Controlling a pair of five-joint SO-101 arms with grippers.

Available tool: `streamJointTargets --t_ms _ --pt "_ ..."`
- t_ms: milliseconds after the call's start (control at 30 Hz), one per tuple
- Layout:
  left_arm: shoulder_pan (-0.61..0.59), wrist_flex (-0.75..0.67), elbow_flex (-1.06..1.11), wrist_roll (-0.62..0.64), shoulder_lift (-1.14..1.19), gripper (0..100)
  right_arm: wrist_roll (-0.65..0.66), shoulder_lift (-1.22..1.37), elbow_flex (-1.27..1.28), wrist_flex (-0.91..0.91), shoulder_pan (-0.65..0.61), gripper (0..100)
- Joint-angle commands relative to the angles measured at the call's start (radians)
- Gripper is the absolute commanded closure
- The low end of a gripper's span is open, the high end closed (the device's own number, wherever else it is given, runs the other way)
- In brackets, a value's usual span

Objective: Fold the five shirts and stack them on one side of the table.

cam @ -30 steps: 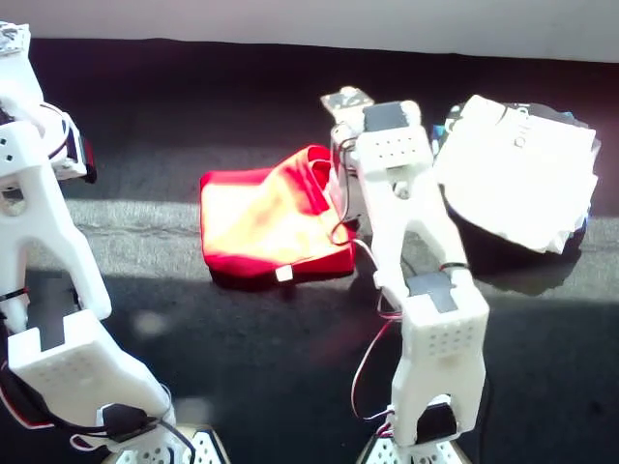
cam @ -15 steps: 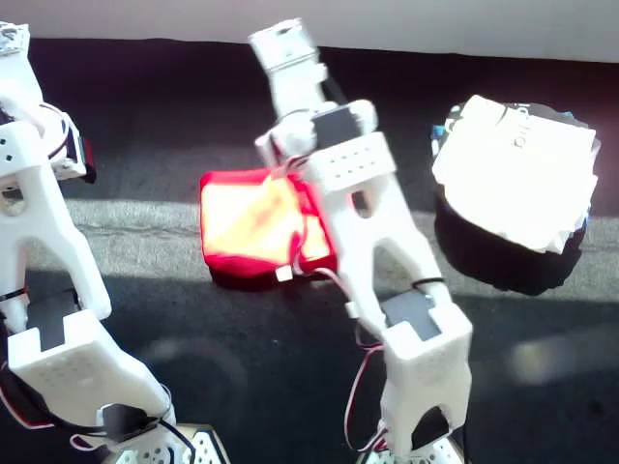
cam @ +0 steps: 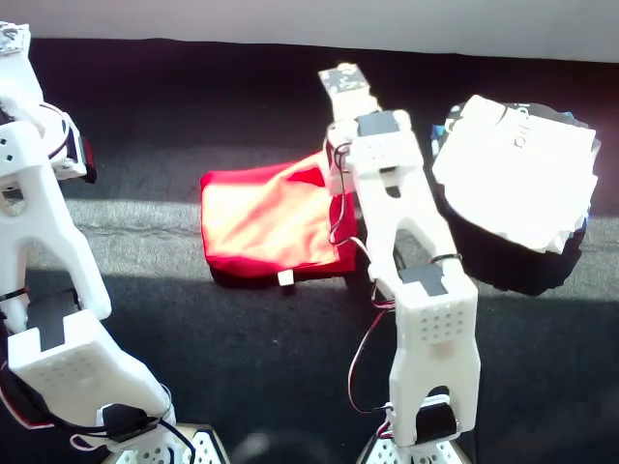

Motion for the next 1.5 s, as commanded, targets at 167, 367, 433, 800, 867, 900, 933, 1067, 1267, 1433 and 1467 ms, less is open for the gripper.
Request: streamJointTargets --t_ms 167,367,433,800,867,900,933,1067,1267,1433,1467 --pt "-0.002 -0.011 -0.004 -0.002 -0.051 84 -0.055 -0.124 -0.154 0.114 0.001 84.4" --pt "0.025 -0.017 -0.002 0.005 -0.048 84 -0.178 -0.176 -0.34 0.076 -0.15 84.1" --pt "0.099 -0.064 0.025 0.006 -0.031 84 -0.158 -0.145 -0.308 0.099 -0.211 84.2" --pt "0.446 -0.373 0.01 0.176 0.384 98 -0.281 0.031 -0.289 0.346 -0.154 98.9" --pt "0.466 -0.37 -0.048 0.195 0.452 98 -0.293 0.053 -0.289 0.354 -0.15 99.3" --pt "0.475 -0.368 -0.079 0.198 0.479 99 -0.301 0.061 -0.289 0.357 -0.15 99.3" --pt "0.484 -0.367 -0.108 0.199 0.506 99 -0.307 0.064 -0.289 0.361 -0.148 99.3" --pt "0.515 -0.367 -0.197 0.199 0.578 99 -0.304 0.082 -0.289 0.375 -0.148 99.3" --pt "0.495 -0.374 -0.265 0.198 0.673 99 -0.296 0.148 -0.174 0.357 -0.094 99.3" --pt "0.423 -0.367 -0.337 0.198 0.762 99 -0.247 0.153 -0.028 0.26 -0.022 99.3" --pt "0.412 -0.361 -0.348 0.198 0.774 99 -0.247 0.151 -0.013 0.255 -0.015 99.3"
